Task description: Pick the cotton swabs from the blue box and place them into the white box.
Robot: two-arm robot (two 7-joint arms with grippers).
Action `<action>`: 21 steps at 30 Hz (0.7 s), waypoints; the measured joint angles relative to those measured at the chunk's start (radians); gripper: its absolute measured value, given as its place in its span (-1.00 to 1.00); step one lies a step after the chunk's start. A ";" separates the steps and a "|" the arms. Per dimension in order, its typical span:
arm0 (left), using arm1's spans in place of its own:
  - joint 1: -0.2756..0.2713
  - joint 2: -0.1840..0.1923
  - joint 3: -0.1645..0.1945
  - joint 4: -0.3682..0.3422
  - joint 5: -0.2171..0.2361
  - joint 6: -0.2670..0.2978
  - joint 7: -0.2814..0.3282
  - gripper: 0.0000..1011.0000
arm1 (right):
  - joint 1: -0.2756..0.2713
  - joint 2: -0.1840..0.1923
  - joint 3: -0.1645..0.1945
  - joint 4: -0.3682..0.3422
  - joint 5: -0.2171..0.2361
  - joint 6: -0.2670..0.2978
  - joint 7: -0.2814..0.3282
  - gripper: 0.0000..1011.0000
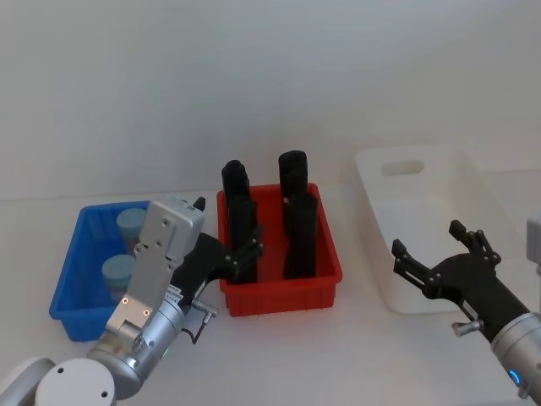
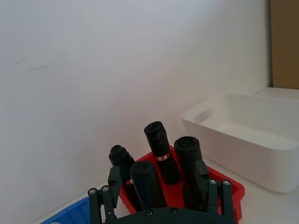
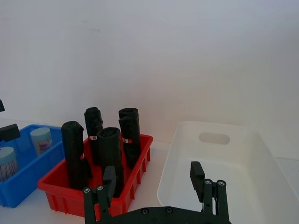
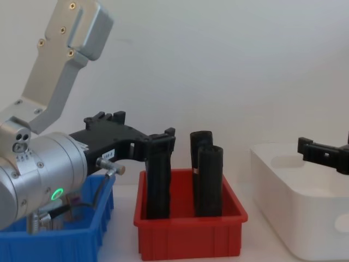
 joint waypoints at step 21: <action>-0.035 0.007 -0.050 0.053 -0.058 0.080 -0.007 0.99 | 0.000 0.000 0.000 0.000 0.000 0.000 0.000 0.98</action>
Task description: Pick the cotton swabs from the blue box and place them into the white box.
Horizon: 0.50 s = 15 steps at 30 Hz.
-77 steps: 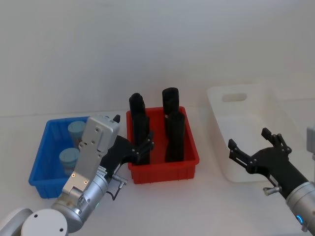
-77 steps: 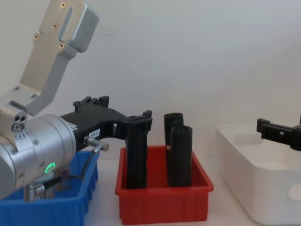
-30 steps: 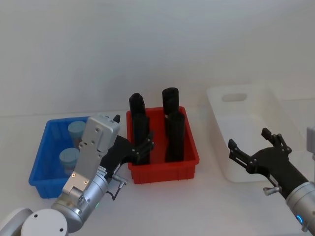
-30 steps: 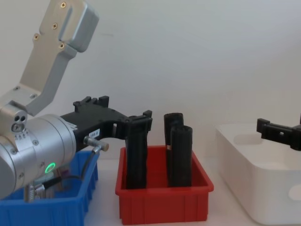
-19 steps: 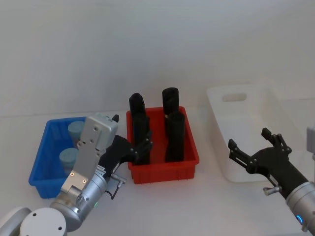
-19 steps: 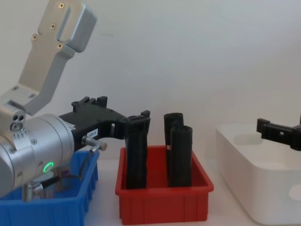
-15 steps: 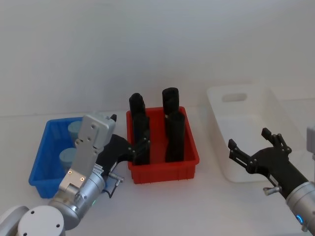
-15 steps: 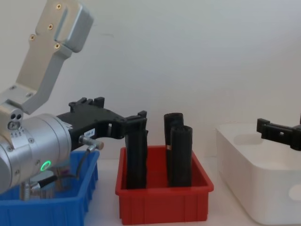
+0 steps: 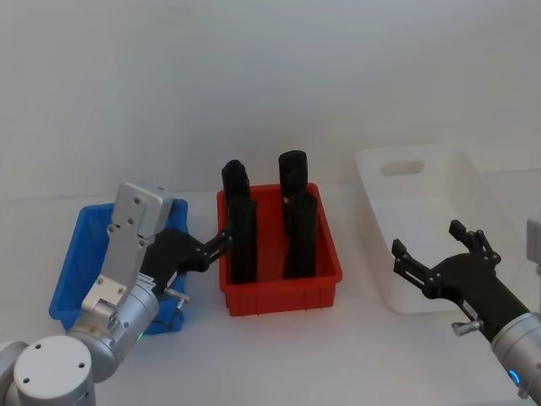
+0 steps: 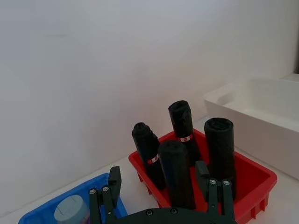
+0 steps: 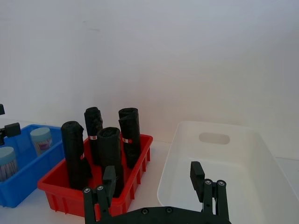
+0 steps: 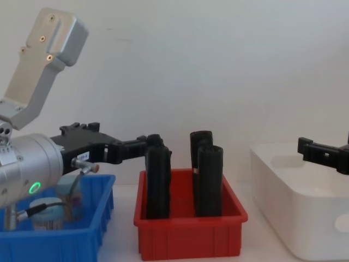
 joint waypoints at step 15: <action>-0.036 0.008 -0.048 0.068 -0.048 0.085 0.013 0.99 | 0.000 0.000 0.000 0.000 0.000 0.000 0.000 0.98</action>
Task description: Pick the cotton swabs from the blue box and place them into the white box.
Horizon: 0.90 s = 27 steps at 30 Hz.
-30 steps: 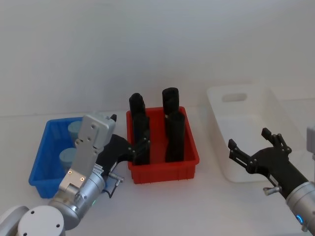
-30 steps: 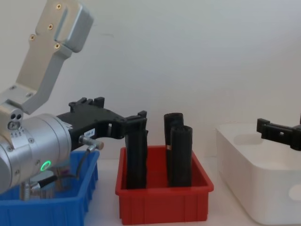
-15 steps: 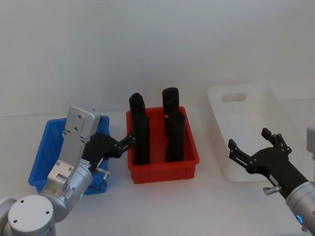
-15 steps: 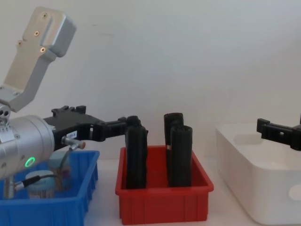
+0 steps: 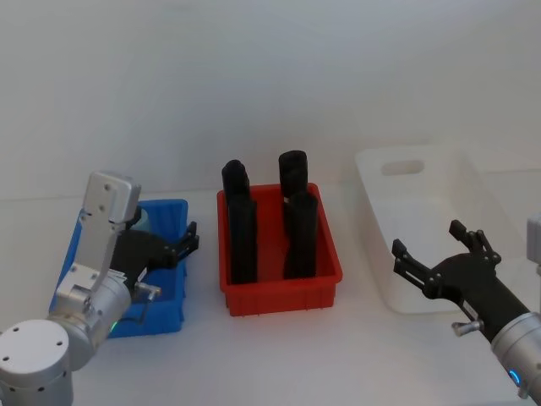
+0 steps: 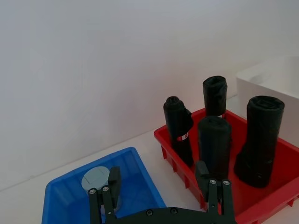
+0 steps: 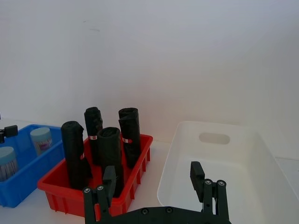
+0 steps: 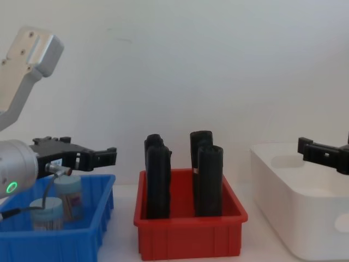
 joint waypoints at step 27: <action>-0.071 -0.014 -0.054 0.190 -0.050 0.081 0.009 0.99 | 0.000 0.000 0.000 0.000 0.000 0.000 0.000 0.98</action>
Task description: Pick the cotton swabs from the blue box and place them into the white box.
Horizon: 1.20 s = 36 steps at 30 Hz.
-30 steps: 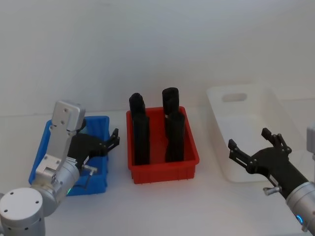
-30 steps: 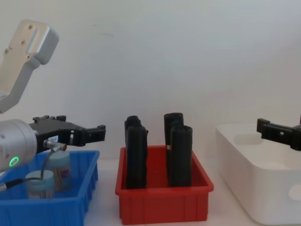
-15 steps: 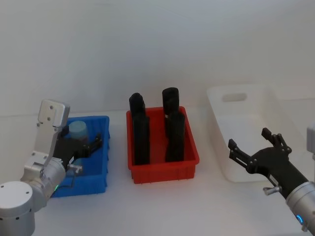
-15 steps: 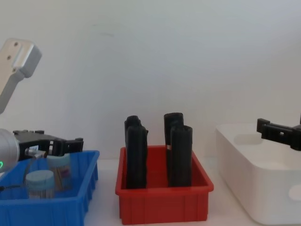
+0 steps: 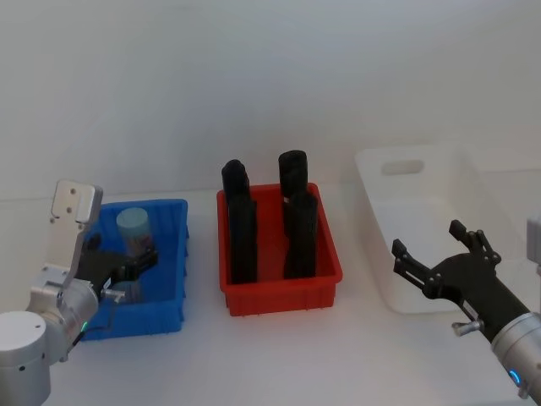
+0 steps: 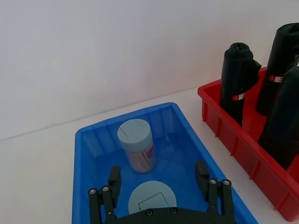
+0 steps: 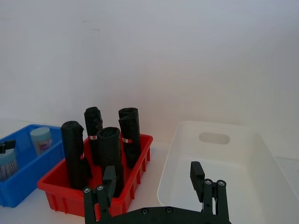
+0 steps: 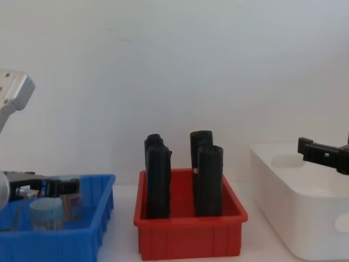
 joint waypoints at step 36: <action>-0.054 -0.028 -0.016 0.153 -0.008 -0.008 -0.049 0.39 | 0.000 0.000 0.000 0.000 0.000 0.000 0.000 0.98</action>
